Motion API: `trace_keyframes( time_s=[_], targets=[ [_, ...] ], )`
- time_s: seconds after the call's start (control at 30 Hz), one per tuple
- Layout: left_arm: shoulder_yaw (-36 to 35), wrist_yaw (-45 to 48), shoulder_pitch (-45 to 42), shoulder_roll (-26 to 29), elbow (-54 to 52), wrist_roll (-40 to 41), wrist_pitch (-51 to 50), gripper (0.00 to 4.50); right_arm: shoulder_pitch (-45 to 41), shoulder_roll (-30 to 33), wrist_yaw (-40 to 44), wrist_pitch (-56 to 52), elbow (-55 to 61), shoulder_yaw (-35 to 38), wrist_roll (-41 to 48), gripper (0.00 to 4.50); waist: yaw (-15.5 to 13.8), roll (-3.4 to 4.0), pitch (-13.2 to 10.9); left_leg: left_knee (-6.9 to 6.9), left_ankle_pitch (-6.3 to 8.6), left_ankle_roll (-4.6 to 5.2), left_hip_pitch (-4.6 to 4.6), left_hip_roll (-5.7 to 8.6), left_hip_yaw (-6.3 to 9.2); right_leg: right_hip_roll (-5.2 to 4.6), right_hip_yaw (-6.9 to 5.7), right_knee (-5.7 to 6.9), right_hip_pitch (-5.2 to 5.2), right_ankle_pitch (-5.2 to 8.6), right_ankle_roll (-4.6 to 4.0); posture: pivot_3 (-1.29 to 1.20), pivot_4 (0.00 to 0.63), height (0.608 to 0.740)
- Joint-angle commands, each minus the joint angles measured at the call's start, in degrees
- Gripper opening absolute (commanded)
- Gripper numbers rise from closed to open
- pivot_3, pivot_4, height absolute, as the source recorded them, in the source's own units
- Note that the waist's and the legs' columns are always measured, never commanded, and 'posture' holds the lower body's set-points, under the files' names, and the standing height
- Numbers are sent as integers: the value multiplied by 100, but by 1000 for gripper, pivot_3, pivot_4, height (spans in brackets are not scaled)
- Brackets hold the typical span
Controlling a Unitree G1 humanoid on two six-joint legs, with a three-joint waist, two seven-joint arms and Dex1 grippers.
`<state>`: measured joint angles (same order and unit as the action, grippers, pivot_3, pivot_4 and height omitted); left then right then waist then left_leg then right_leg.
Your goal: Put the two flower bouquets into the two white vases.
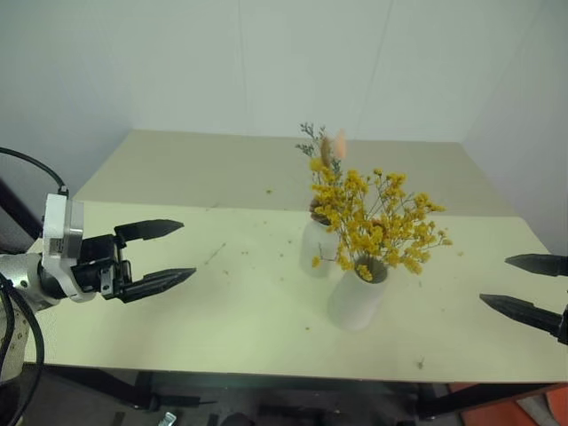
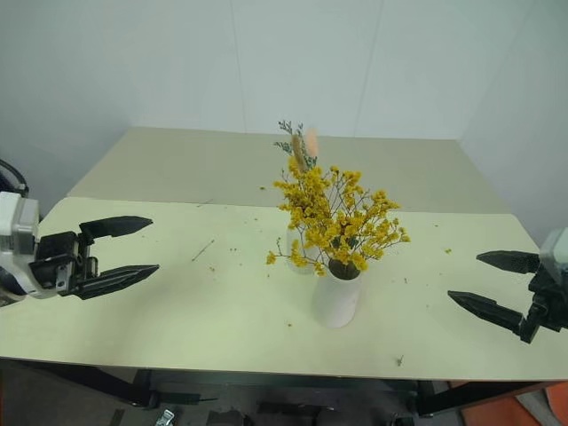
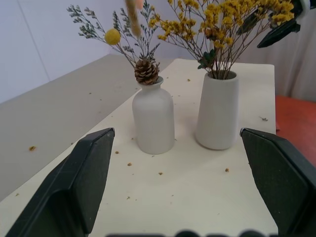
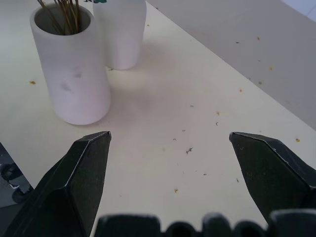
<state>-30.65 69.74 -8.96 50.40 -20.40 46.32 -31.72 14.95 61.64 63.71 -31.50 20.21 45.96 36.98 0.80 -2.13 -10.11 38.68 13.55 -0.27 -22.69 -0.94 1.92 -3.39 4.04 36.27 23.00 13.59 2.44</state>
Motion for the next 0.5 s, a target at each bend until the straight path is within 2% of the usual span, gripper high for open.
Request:
trace_keyframes(
  time_s=[0.03, 0.2, 0.5],
  targets=[
    [-210, -256, -4, 142, -315, 267, -120, 4466, -208, 64, 51, 169, -56, -75, -106, 4500, 1, 0, 0, 0, 0, 0, 0, 0, -1, 0, 1, 1, 1, 1, 1, 0, 150, 740],
    [-82, -444, -92, 240, -369, 416, -204, 4466, -359, 50, 65, 159, -74, -222, -223, 4500, 1, 1, 0, 0, 0, 0, 1, 1, -2, 1, 2, 1, 1, 2, 2, 0, 150, 740],
    [321, -479, -489, 328, -188, 469, -219, 4466, -235, 33, 189, 37, 89, 82, -292, 4500, -4, 1, 0, 0, 0, 0, 0, 3, -3, 1, 3, 0, 1, 1, 2, 0, 150, 740]
  ],
)
